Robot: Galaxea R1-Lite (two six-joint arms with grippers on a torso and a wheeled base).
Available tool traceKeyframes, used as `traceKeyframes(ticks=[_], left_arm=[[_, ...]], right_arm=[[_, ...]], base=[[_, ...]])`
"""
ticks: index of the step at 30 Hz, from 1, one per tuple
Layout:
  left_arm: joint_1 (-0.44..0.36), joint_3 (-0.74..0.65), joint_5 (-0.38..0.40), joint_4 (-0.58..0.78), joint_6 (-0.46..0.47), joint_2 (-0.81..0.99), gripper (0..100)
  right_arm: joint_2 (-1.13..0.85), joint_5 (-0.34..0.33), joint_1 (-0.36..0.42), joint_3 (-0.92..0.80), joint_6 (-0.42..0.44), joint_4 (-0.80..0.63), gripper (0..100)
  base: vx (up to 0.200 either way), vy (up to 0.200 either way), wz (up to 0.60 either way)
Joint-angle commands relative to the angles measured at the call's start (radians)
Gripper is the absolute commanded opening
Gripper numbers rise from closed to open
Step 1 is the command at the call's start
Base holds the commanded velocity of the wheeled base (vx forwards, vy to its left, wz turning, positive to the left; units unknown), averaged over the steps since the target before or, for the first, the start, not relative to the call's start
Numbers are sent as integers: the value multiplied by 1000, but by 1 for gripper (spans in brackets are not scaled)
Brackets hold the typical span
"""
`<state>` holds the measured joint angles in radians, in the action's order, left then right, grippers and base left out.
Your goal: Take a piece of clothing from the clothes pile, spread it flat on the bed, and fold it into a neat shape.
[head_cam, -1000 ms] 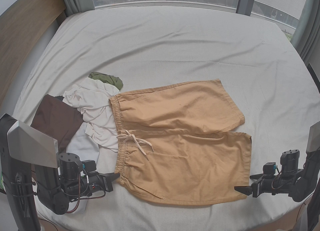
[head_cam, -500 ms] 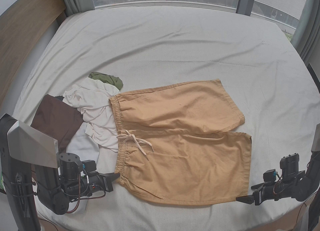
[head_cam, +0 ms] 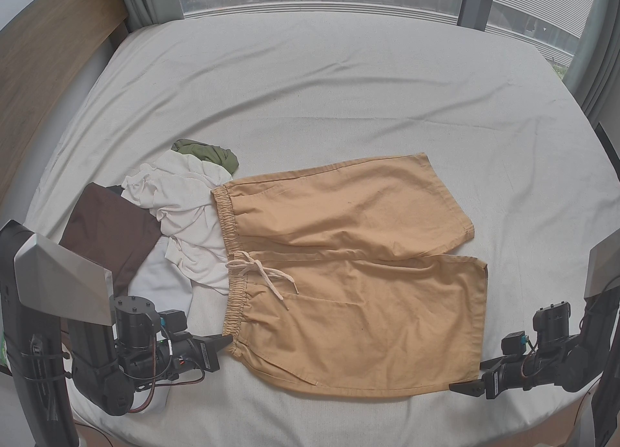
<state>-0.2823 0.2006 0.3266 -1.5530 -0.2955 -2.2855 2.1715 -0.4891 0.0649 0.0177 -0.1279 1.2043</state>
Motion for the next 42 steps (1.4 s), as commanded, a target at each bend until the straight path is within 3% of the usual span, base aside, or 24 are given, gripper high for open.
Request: traceKeyframes(ticks=[1,4,11,20,21,42], left_arm=[[0,0,0,-2,-1,1,0],[0,0,0,-4,-1,1,0],[0,2,0,-4,-1,1,0],[0,2,0,-2,1,-3,0],[0,2,0,-2,1,-3,0],[0,3,0,-2,1,-11,0]], right_arm=[[48,-72,3,-18,2,3,100],[41,-118,0,-18,1,5,100],[19,-155,-13,-18,1,1,100],[-12,-158,-27,-18,-1,-8,100],[-10,-158,-27,-18,-1,-6,0],[-12,-155,-43,-18,-4,-8,0]], base=[[0,0,0],[0,0,0],[0,0,0],[0,0,0],[0,0,0],[0,0,0]])
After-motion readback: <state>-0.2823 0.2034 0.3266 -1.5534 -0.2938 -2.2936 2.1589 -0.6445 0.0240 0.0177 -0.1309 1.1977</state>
